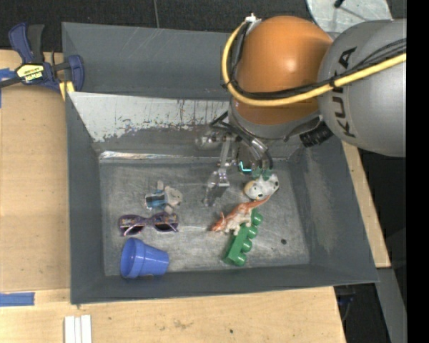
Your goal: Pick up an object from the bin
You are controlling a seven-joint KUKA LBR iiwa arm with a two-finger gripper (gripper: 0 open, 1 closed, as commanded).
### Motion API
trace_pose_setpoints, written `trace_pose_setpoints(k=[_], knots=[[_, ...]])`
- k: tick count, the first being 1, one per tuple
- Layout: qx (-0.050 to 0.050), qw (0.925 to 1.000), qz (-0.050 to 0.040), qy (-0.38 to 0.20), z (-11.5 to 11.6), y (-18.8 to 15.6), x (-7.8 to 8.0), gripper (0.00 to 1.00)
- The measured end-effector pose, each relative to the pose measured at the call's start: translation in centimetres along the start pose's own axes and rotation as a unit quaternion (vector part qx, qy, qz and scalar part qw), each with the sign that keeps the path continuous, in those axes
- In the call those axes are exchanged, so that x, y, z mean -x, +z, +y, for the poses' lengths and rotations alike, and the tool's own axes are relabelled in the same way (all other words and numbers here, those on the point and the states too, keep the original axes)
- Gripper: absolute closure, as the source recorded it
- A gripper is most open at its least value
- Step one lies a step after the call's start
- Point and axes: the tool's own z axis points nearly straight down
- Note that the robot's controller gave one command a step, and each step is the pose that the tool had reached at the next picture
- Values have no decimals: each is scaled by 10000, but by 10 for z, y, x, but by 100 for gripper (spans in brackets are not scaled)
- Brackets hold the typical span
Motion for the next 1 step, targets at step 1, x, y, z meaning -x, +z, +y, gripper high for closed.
trace_pose_setpoints(k=[1], knots=[[8,10000,-40,11,0,-4,2,0]])
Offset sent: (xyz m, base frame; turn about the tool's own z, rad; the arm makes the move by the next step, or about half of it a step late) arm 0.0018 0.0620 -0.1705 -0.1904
